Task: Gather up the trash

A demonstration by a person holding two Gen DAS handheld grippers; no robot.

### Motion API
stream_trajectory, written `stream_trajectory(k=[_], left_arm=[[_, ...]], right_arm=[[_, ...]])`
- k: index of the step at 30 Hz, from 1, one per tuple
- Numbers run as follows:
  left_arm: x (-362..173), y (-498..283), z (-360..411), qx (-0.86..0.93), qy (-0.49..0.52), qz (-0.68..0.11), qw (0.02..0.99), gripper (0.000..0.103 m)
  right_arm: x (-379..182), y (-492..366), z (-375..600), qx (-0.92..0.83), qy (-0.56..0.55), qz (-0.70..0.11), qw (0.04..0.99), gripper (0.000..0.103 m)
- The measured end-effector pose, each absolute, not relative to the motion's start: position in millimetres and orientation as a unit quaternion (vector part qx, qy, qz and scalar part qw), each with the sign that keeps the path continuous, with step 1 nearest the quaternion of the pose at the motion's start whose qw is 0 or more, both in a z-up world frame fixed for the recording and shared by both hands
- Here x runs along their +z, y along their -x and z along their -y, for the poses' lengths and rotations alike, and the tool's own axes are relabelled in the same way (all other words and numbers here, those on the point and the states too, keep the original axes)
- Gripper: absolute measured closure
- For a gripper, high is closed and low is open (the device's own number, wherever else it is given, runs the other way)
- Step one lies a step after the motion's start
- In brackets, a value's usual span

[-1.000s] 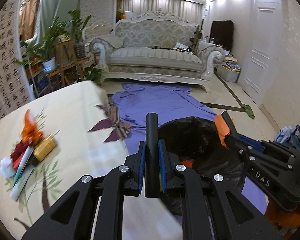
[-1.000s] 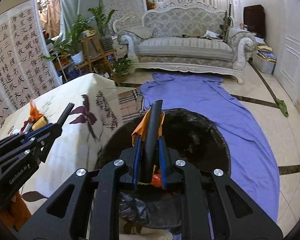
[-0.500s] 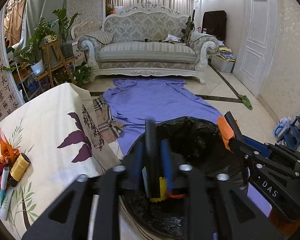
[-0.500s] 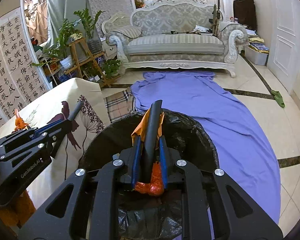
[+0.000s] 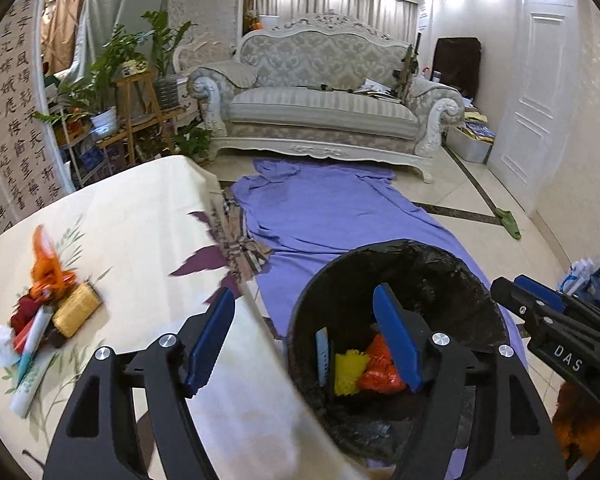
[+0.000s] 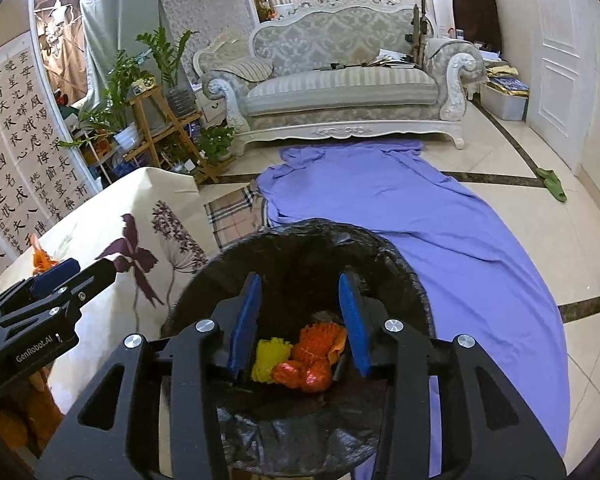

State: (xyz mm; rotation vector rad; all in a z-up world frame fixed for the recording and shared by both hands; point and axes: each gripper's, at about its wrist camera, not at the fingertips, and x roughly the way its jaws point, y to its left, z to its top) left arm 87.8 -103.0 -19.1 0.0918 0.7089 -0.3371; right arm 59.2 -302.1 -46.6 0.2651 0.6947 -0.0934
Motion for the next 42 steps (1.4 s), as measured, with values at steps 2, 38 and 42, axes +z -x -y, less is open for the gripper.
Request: stream_trajectory(k=[2,38,42], left_arm=[[-18.2,-82.3,93.8,-0.157,-0.045,-0.344,0.925,0.033],[-47.4,-70.4,-106.3,0.004,0.034,-0.42,0.907,0.072],[-47.9,-67.1,-102.3,-0.005,0.024,-0.419,0.907,0.088]], right_arm=[[-44.2,-58.4,294.3,-0.039,-0.127,-0.339,0.931,0.06],[-47.3,-84.9,92.8,0.154,-0.039,-0.389,0.908,0.056],[-49.7,-84.8,91.3,0.155,-0.039,-0.392,0.906,0.056]])
